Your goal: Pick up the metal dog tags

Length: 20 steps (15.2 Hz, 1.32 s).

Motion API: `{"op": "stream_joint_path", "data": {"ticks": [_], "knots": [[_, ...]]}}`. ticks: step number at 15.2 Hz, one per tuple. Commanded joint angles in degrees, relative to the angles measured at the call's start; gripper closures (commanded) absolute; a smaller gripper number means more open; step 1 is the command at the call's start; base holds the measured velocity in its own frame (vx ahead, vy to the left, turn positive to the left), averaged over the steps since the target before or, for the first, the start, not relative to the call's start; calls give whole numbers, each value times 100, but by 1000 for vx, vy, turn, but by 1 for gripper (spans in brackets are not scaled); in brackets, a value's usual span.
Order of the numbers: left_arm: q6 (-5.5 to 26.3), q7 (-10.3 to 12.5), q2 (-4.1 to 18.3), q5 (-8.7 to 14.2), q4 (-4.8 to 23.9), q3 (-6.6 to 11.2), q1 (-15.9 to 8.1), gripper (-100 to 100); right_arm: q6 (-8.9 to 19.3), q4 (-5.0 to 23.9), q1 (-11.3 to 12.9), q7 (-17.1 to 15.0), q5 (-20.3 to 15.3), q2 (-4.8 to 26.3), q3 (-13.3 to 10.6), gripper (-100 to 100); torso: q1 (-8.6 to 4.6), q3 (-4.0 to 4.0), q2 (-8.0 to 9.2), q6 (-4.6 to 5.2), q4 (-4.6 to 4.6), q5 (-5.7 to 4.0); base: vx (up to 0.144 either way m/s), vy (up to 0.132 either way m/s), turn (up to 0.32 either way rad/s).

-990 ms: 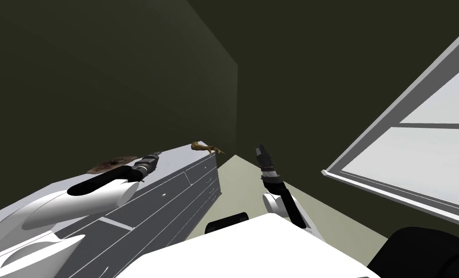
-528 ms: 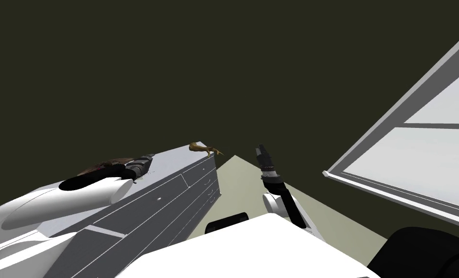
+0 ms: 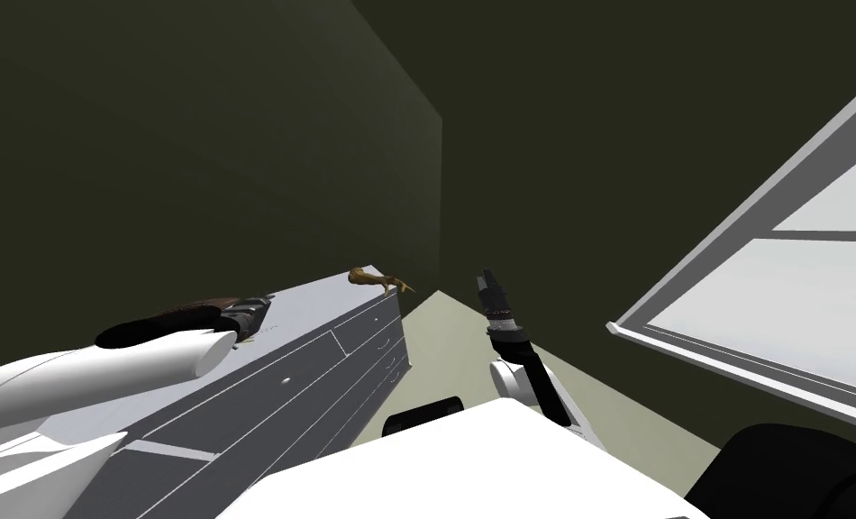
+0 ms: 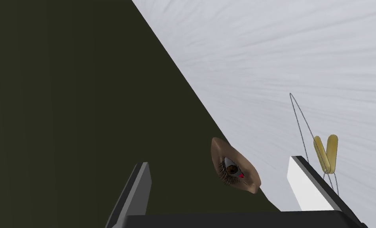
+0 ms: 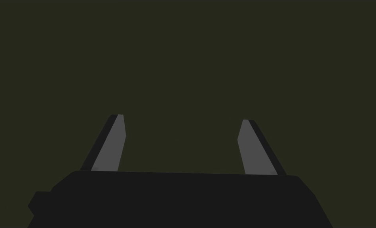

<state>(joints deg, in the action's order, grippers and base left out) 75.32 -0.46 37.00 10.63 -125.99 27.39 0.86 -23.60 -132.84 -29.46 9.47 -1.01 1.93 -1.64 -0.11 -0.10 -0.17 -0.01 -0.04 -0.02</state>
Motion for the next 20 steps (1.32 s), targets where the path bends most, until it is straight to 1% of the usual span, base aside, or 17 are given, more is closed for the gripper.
{"op": "stream_joint_path", "data": {"ticks": [1,2,4,5,7,8,10,11,12,13,14,15,16,17,18,19,20], "knots": [[171,0,22,0,21,11,-36,-100,0,0,0,0,0,0,0,0,0,0,0,0,0,0,26,-12,1],[372,-8,81,-3,77,123,-93,-100,0,0,0,0,0,0,0,0,4,2,4,0,1,1,43,-18,11],[526,-8,81,-3,77,123,-93,-100,0,0,0,0,0,0,0,0,3,1,0,0,1,1,47,-23,13],[692,-16,134,-8,133,229,-143,-100,0,0,0,0,0,0,0,0,3,1,3,0,1,1,46,-29,21],[864,-16,134,-8,133,229,-143,-100,0,0,0,0,0,0,0,0,1,0,-1,-1,0,0,51,-25,16],[1051,-25,183,-15,188,329,-186,-100,0,0,0,0,0,0,0,0,2,0,1,0,0,1,49,-28,22],[1181,-25,183,-15,188,329,-186,-100,0,0,0,0,0,0,0,0,1,-1,-2,-1,0,0,55,-25,18],[1376,-34,230,-22,244,422,-222,-100,0,0,0,0,0,0,0,0,2,0,-1,0,0,1,57,-26,31],[1478,-34,230,-22,244,422,-222,-100,0,0,0,0,0,0,0,0,2,-1,-2,-1,0,1,60,-26,35],[1478,-34,230,-22,244,422,-222,-100,0,0,0,0,0,0,0,0,2,-2,-3,0,-1,0,42,-17,11],[1694,-42,275,-30,299,508,-252,-100,0,0,0,0,0,0,0,0,4,0,0,0,0,1,49,-19,19],[1751,-42,275,-30,299,508,-252,-100,0,0,0,0,0,0,0,0,5,0,0,-1,0,1,55,-22,28],[1906,-51,317,-37,353,584,-274,-100,0,0,0,0,0,0,0,0,4,0,-1,-1,0,1,61,-30,49],[2001,-51,317,-37,353,584,-274,-100,0,0,0,0,0,0,0,0,2,-1,-3,-1,0,1,59,-29,45],[2146,-59,356,-44,405,651,-290,-100,0,0,0,0,0,0,0,0,1,-2,-3,-1,-1,0,68,-29,39],[2225,-59,356,-44,405,651,-290,-100,0,0,0,0,0,0,0,0,1,-3,-5,-1,-1,1,69,-29,31],[2365,-66,392,-50,456,708,-298,-100,0,0,0,0,0,0,0,0,1,-4,-6,-1,-1,0,76,-26,35]]}}
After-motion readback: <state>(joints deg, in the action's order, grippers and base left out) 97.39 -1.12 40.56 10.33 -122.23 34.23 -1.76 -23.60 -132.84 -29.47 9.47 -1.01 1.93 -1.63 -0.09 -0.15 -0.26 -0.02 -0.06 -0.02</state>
